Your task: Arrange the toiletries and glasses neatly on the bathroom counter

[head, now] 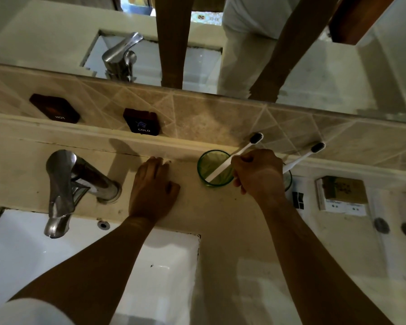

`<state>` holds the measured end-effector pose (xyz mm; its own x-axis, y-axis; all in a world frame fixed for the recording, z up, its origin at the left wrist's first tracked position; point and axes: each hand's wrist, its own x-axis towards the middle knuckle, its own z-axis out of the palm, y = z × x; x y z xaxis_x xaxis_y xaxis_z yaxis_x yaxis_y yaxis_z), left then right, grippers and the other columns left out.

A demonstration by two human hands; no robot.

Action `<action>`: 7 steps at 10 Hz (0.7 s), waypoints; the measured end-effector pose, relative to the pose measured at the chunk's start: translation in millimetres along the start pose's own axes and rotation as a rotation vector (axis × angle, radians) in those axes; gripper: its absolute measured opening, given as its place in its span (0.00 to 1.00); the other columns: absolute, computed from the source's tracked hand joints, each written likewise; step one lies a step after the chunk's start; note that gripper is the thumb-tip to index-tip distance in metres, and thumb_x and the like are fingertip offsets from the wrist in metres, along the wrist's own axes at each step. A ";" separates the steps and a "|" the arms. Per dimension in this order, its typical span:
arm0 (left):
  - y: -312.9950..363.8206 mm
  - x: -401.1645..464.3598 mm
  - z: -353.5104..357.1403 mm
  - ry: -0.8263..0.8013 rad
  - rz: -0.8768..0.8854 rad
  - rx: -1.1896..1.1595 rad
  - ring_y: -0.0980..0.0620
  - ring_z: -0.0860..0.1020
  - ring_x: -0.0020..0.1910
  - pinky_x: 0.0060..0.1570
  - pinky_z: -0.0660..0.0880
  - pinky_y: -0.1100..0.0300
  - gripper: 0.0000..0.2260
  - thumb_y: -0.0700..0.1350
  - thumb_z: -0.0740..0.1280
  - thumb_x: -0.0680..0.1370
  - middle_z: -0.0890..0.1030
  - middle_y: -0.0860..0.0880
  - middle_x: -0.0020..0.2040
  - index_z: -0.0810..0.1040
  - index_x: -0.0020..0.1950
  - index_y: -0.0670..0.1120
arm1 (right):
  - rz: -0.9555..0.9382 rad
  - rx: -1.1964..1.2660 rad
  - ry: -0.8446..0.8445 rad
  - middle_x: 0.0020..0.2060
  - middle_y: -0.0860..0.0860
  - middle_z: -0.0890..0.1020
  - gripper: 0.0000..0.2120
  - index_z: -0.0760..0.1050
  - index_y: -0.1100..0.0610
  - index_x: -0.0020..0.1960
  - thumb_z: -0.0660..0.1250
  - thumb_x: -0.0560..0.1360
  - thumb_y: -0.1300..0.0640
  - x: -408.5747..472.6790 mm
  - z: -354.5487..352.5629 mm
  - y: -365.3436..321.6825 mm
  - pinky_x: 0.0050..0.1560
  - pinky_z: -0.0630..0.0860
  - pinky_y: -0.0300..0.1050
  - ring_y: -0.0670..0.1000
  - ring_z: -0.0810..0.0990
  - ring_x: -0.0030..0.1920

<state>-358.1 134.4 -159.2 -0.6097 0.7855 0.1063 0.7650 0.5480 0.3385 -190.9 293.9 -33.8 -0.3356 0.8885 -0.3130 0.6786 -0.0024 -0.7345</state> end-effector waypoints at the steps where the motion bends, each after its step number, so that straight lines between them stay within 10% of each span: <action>1: -0.9 -0.1 1.4 0.008 0.002 0.006 0.38 0.69 0.67 0.66 0.70 0.43 0.23 0.51 0.63 0.74 0.73 0.38 0.68 0.76 0.65 0.40 | -0.003 -0.014 0.006 0.25 0.54 0.82 0.13 0.82 0.59 0.37 0.67 0.77 0.55 -0.1 0.8 0.5 0.18 0.70 0.33 0.43 0.74 0.16; 5: -1.5 -0.6 3.5 0.022 0.011 0.018 0.38 0.69 0.67 0.66 0.70 0.43 0.23 0.51 0.64 0.74 0.73 0.39 0.67 0.75 0.65 0.40 | -0.039 0.008 0.016 0.25 0.53 0.82 0.13 0.82 0.58 0.37 0.69 0.77 0.53 -1.9 -2.0 3.6 0.20 0.72 0.34 0.42 0.75 0.17; 7: -3.6 1.5 5.1 0.010 -0.001 0.037 0.37 0.68 0.68 0.67 0.69 0.43 0.23 0.52 0.62 0.75 0.72 0.39 0.69 0.74 0.66 0.41 | -0.248 -0.147 0.185 0.36 0.49 0.85 0.08 0.82 0.54 0.47 0.67 0.77 0.52 -18.5 -5.1 14.3 0.41 0.78 0.40 0.48 0.83 0.34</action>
